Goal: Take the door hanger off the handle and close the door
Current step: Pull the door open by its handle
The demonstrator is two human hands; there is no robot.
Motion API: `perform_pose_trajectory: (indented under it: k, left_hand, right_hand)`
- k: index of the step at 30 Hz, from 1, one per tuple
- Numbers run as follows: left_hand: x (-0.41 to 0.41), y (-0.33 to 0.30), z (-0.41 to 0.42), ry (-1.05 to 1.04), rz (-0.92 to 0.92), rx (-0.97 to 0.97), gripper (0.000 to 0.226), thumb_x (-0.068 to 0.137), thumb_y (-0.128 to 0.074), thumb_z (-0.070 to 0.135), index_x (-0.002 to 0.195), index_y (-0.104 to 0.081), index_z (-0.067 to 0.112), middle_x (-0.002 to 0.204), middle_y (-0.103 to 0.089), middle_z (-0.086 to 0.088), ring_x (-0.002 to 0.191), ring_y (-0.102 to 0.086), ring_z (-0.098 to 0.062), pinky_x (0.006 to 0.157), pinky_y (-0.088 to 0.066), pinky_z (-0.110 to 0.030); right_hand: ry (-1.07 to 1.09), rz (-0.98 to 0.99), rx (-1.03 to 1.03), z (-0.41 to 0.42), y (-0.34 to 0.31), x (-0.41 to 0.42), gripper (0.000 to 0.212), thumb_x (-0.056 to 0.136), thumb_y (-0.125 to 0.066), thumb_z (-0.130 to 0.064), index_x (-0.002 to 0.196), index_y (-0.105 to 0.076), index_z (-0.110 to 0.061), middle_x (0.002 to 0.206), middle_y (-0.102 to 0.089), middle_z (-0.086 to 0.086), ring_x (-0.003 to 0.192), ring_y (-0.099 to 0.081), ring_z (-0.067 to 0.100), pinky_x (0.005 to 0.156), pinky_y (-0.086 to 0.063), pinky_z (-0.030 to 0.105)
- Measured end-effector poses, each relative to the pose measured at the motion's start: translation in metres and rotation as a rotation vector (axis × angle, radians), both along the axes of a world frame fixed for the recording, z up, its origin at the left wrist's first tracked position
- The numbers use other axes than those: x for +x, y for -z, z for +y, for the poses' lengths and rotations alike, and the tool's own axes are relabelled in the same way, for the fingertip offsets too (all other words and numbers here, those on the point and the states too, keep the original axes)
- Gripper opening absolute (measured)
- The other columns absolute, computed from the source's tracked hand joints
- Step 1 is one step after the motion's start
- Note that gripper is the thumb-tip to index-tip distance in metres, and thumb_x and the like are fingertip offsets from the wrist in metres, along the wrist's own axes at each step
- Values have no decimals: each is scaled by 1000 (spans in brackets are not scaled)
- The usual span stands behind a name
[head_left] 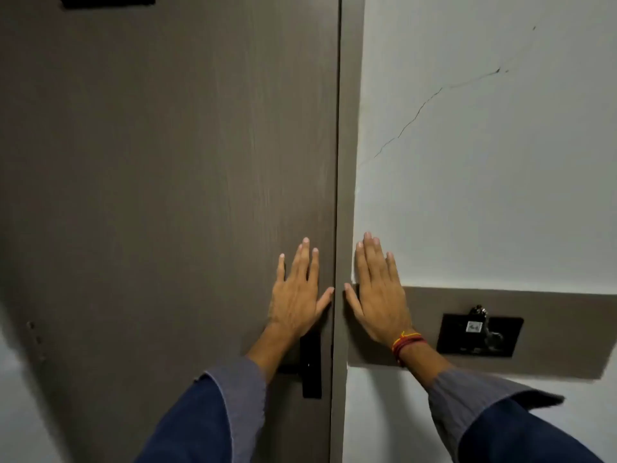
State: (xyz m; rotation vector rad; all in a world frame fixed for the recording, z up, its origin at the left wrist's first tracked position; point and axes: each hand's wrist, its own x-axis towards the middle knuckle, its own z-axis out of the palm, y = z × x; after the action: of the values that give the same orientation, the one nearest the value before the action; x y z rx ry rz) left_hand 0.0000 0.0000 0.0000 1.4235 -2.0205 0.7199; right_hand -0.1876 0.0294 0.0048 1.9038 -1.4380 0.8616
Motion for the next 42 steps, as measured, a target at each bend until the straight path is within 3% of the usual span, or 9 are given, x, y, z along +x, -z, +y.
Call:
perform_pose_trajectory:
  k: [4,8,13,19,25,30,37,39,42]
  left_hand:
    - [11,70,9,-77,-21,179,81,99,-31,61,154,-25,2,156,-38,-19,142,-37,-31,120,-26,-54]
    - [20,120,18,-135,-38,306,67,99,-34,60,135,-46,5,127,-56,-15,116,-52,-30,110,-39,-49]
    - [16,174,22,-192,-16,545,63,100,-27,62,120,-55,9,116,-61,-13,113,-54,-29,112,-35,-50]
    - [14,204,10,-130,202,450,58,101,-28,60,105,-58,11,96,-62,-8,95,-56,-25,97,-42,-40]
    - [8,228,8,-59,492,298,43,99,-51,48,79,-56,10,68,-48,-4,67,-47,-22,71,-46,-37]
    - [0,243,5,6,740,364,48,100,-32,56,81,-49,16,70,-46,-2,71,-45,-19,79,-45,-40]
    - [-7,251,10,112,988,366,52,98,-32,63,80,-48,16,71,-46,-2,73,-45,-19,78,-45,-40]
    - [-6,251,15,114,1027,400,48,96,-36,64,78,-45,20,70,-43,3,74,-45,-20,77,-44,-41]
    - [-3,246,23,93,1129,513,45,91,-38,64,76,-46,22,73,-43,6,79,-48,-22,78,-48,-46]
  right_hand:
    - [72,11,89,-1,53,11,85,104,-46,-45,165,-7,0,175,4,18,163,1,30,132,-15,50]
    - [131,-7,68,-13,82,22,85,104,-41,-46,165,-5,0,174,7,19,163,7,32,132,-6,50]
    - [182,16,52,-24,129,28,86,105,-37,-50,165,7,-6,172,19,13,161,18,28,131,11,48]
    - [205,3,-30,-43,143,25,82,108,-33,-50,164,11,-9,171,25,10,160,21,26,131,12,48]
    - [203,6,-75,-53,149,22,86,106,-35,-48,163,16,-10,170,30,10,159,25,25,129,17,47]
    - [176,7,-124,-58,152,20,83,107,-33,-47,163,16,-10,170,30,9,159,25,25,129,17,48]
    - [158,11,-181,-61,153,21,83,106,-35,-45,163,15,-10,170,29,9,159,24,24,129,17,48]
    - [169,7,-164,-59,151,22,81,107,-33,-45,163,16,-10,172,22,12,159,26,24,129,18,48]
    - [173,-9,-110,-53,149,23,80,108,-32,-44,162,17,-11,170,-4,19,157,28,23,128,19,47]
